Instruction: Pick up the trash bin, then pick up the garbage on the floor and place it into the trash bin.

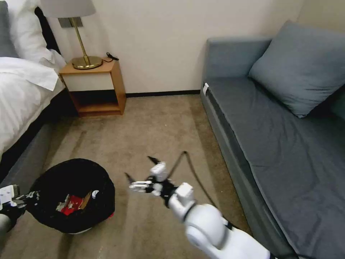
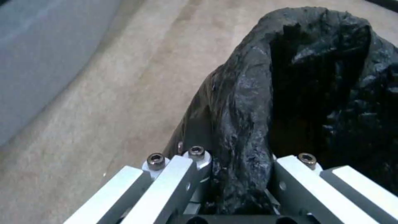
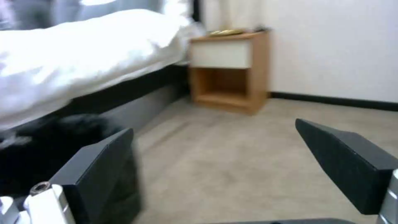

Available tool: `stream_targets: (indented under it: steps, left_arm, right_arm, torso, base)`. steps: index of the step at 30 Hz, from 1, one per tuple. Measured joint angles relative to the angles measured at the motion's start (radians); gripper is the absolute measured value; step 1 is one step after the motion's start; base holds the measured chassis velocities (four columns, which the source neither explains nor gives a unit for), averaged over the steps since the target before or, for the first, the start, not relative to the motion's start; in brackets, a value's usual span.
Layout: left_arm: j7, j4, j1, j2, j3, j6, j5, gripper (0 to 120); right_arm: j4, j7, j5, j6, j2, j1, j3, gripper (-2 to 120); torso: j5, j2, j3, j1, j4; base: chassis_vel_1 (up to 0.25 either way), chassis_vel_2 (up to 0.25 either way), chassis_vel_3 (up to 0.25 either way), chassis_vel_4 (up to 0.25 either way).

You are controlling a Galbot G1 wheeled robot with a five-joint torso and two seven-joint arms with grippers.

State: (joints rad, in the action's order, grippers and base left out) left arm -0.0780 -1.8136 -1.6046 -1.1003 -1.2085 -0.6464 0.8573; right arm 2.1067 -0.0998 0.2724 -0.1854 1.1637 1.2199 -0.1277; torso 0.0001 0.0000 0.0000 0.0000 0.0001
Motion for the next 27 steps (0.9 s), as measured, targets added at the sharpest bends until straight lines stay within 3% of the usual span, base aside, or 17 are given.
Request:
stream_targets:
  steps: [4,11,20,22,25,27]
  left_arm:
    - [0.007,0.055,0.026,-0.002,0.014,0.016,0.004,5]
    - [0.003,0.081,0.033,-0.013,0.026,0.032,0.004,8]
    - [-0.010,0.083,0.035,-0.021,0.021,0.051,0.006,40]
    - [-0.013,0.062,0.025,-0.019,0.000,0.051,0.012,52]
    - [-0.018,0.032,0.006,-0.018,-0.025,0.052,0.004,58]
    - [-0.056,-0.022,-0.030,-0.025,-0.072,0.078,-0.069,68]
  right_arm:
    - [0.054,0.006,-0.152,0.104,0.030,0.180,0.214,100]
    - [0.107,0.017,-0.202,0.217,0.081,0.350,0.391,100]
    - [0.076,0.030,-0.132,0.273,0.122,0.444,0.512,100]
    - [0.071,0.030,-0.094,0.271,0.122,0.442,0.544,100]
    - [0.071,0.030,-0.077,0.268,0.127,0.442,0.562,100]
    - [0.068,0.029,-0.053,0.262,0.143,0.442,0.582,100]
  torso:
    - [0.0000,0.000,0.000,0.000,-0.0001]
    - [-0.0001,0.000,0.000,0.000,-0.0001]
    - [0.0000,0.000,0.000,0.000,-0.0001]
    - [0.0001,0.000,0.000,0.000,-0.0001]
    - [0.0000,0.000,0.000,0.000,0.0000]
    - [-0.0001,0.000,0.000,0.000,0.0000]
  base:
    - [0.000,0.000,0.000,0.000]
    - [0.000,0.000,0.000,0.000]
    - [0.000,0.000,0.000,0.000]
    - [0.000,0.000,0.000,0.000]
    - [0.000,0.000,0.000,0.000]
    - [0.000,0.000,0.000,0.000]
